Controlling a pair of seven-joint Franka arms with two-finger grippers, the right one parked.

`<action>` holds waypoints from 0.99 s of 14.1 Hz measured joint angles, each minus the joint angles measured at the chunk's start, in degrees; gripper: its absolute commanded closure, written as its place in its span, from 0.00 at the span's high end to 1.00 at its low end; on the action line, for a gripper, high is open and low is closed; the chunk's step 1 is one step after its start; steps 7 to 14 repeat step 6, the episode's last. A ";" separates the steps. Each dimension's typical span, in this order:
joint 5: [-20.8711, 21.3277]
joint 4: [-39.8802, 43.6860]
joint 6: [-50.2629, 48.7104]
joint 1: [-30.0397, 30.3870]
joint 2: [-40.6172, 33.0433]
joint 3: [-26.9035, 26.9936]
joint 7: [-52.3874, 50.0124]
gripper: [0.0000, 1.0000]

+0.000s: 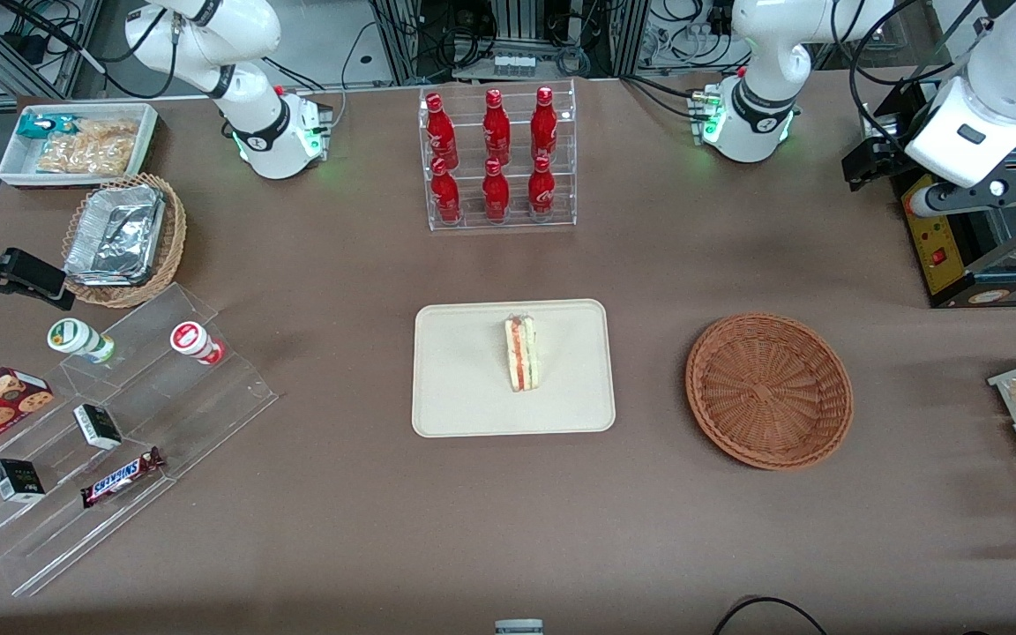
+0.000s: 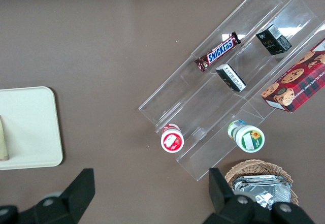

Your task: Place sandwich from basket to tray

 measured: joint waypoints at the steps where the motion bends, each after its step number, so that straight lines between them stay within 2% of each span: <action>1: 0.00 1.58 -1.26 0.00 1.26 -0.01 0.12 1.00; 6: 0.01 7.29 -3.71 -0.02 6.96 -0.05 0.78 1.00; 14: 0.01 7.29 -3.71 -0.02 6.96 -0.05 0.78 1.00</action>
